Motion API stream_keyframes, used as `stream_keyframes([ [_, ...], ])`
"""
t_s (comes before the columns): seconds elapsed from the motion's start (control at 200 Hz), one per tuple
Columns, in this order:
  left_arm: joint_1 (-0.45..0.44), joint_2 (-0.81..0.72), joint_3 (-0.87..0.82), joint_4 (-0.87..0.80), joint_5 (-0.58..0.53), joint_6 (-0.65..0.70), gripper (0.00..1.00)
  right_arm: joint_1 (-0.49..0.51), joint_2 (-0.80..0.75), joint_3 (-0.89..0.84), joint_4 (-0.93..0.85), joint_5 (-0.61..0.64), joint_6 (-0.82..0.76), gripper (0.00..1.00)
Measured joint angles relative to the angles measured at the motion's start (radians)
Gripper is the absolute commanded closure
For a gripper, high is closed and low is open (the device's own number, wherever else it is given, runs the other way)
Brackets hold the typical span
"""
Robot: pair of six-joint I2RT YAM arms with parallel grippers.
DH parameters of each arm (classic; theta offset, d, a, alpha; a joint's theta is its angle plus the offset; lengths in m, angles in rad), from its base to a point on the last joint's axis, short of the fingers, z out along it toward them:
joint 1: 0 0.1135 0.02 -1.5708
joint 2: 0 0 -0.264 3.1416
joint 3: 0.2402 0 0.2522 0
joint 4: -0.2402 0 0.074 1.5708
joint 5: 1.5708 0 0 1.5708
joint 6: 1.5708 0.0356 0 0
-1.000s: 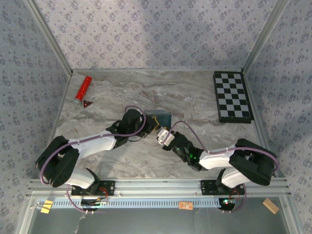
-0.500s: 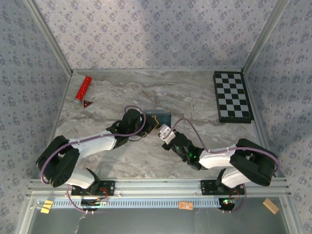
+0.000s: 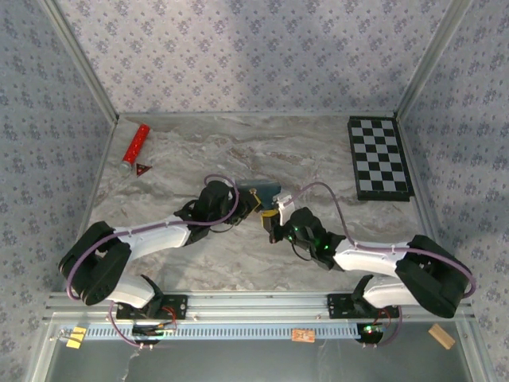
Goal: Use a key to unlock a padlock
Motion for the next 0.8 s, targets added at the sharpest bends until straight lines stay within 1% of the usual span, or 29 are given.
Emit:
stream_keyframes([
  [0.125, 0.000, 0.006, 0.000, 0.003, 0.002, 0.000, 1.00, -0.013, 0.000, -0.002, 0.000, -0.032, 0.068, 0.97],
  [0.25, 0.000, 0.011, 0.000, 0.000, 0.006, 0.013, 1.00, -0.008, 0.000, -0.002, -0.012, -0.028, 0.083, 0.98],
  [0.385, -0.005, 0.011, 0.000, -0.035, 0.006, 0.068, 1.00, 0.012, 0.000, -0.002, -0.048, -0.016, 0.103, 0.98],
  [0.51, -0.008, 0.019, 0.002, -0.057, 0.013, 0.122, 1.00, 0.016, 0.002, 0.000, -0.080, -0.025, 0.159, 0.99],
  [0.62, -0.012, 0.062, 0.022, -0.080, 0.021, 0.169, 1.00, 0.014, 0.030, 0.010, -0.115, -0.041, 0.219, 0.98],
  [0.8, -0.011, 0.162, 0.031, -0.068, 0.028, 0.199, 1.00, -0.010, 0.135, 0.028, -0.131, -0.101, 0.307, 0.99],
])
